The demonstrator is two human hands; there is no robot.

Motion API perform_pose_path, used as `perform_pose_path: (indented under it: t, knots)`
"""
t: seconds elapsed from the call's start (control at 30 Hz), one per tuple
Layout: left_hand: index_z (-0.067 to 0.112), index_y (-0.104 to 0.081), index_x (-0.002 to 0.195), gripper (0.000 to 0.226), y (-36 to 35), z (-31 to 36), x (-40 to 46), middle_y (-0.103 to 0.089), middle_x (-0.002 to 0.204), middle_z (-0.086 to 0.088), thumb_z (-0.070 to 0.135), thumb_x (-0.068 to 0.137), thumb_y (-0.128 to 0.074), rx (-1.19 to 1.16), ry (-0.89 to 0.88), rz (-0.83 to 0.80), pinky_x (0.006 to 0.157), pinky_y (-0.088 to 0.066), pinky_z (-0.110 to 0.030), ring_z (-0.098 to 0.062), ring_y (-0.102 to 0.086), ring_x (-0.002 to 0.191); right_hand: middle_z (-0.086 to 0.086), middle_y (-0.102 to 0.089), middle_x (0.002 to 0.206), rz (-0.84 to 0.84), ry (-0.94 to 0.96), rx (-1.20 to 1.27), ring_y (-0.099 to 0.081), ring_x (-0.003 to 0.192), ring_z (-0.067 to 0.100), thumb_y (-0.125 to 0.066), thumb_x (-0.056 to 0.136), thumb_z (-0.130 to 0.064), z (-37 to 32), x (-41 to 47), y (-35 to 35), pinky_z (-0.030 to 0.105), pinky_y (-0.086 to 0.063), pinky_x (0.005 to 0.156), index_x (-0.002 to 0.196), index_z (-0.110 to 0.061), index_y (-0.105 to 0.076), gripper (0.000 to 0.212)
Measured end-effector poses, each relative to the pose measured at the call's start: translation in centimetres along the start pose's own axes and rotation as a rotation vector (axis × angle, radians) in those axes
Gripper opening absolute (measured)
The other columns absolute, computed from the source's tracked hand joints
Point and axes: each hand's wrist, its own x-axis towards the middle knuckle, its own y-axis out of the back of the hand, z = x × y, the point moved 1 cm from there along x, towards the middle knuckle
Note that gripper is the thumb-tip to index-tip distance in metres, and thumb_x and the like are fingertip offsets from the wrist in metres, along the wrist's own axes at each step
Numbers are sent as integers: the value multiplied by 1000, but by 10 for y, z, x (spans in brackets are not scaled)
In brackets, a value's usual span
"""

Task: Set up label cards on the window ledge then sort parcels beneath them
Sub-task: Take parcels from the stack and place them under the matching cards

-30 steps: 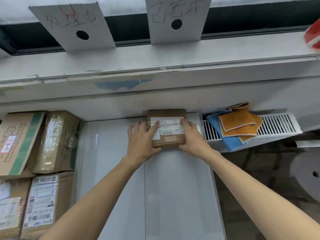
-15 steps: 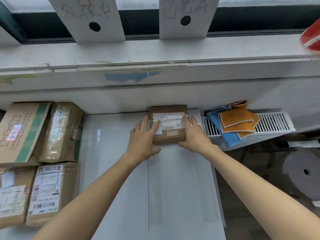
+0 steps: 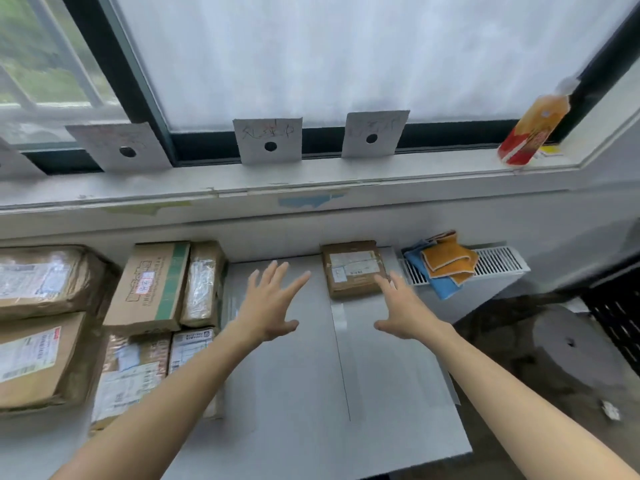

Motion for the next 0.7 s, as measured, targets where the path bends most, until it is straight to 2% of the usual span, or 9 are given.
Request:
perform_pose_path:
  t: [0.13,0.4,0.7]
  knots:
    - [39,-2,157,96,42,-9,-20,-6,164,-12,55,85,-65,88,-43,90,121,-7,-52,-31,2,152,5,6,168,70,40,-26,-16,152,32,-77,86,-27,-35,-30,25,46,-38,115,159,-27,-9,100]
    - [39,-4,157,96,99,-5,-89,-11,163,-13,56,84,-66,212,-15,183,121,-9,-53,-33,-3,151,10,-10,166,167,227,-121,-24,149,32,-77,83,-27,-90,-88,72,47,-33,117,159,-26,-13,99]
    - [41,-8,156,93,181,-37,-200,-15,161,-9,61,84,-63,304,195,259,120,-11,-56,-30,-8,151,13,-18,163,222,535,-105,-26,147,32,-78,82,-30,-170,-152,118,41,-29,119,158,-22,-16,99]
